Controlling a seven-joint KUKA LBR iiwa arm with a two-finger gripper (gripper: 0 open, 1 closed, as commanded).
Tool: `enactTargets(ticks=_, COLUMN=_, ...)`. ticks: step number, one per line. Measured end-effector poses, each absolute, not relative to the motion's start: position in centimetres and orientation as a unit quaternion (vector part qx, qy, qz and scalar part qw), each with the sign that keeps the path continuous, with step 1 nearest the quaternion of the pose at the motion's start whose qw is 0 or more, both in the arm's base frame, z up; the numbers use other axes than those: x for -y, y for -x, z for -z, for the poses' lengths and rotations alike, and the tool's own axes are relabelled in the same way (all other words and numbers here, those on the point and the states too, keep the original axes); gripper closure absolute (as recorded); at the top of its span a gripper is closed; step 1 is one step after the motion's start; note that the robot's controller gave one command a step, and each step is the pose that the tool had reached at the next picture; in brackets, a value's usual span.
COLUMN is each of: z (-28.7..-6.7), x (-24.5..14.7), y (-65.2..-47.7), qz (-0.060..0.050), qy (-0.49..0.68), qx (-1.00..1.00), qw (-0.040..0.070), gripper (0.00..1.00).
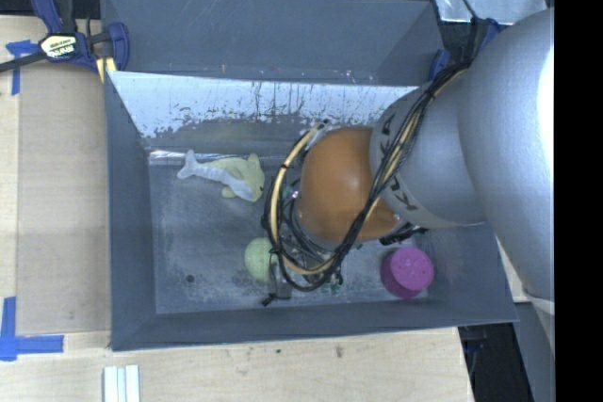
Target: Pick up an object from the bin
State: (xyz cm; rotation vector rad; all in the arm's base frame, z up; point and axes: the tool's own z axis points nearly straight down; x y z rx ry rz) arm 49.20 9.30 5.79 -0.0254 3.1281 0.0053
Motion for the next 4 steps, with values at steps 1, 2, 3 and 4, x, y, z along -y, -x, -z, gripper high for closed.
enactTargets(ticks=1, z=-5.8, x=-9.3, y=-49.2, qz=-0.002, qy=0.007, qx=-1.000, qw=0.007, gripper=1.00)
enactTargets(ticks=2, z=-6.3, x=-9.3, y=-49.1, qz=-0.001, qy=0.006, qx=-1.000, qw=0.005, gripper=1.00)
enactTargets(ticks=3, z=-8.4, x=-9.2, y=-49.0, qz=-0.001, qy=0.005, qx=-1.000, qw=0.002, gripper=1.00)
enactTargets(ticks=4, z=-10.5, x=-9.2, y=-49.0, qz=0.000, qy=0.006, qx=-1.000, qw=0.002, gripper=1.00)
